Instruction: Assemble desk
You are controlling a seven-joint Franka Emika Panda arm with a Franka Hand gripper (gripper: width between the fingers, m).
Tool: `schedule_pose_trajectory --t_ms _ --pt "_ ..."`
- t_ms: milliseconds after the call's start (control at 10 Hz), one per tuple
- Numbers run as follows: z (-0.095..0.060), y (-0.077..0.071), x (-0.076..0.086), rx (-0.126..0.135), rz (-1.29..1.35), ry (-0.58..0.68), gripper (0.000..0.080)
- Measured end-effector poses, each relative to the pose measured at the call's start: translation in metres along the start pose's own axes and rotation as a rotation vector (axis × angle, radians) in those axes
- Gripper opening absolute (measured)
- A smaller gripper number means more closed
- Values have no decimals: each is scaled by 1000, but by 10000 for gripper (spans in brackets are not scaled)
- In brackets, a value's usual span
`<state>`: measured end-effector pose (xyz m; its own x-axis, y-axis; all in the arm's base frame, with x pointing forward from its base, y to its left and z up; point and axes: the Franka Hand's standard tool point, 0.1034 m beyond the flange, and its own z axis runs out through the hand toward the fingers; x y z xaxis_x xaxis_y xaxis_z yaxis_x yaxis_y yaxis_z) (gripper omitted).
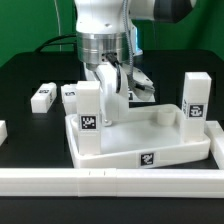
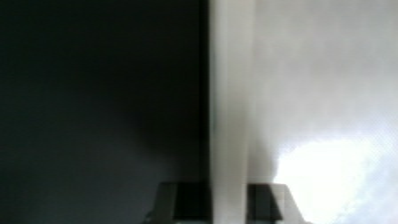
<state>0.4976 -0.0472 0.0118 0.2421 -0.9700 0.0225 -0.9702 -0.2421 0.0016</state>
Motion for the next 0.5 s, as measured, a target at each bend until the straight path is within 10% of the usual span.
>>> schedule_pose_trajectory --t_ms 500 --pt "-1 -2 3 6 -197 9 61"
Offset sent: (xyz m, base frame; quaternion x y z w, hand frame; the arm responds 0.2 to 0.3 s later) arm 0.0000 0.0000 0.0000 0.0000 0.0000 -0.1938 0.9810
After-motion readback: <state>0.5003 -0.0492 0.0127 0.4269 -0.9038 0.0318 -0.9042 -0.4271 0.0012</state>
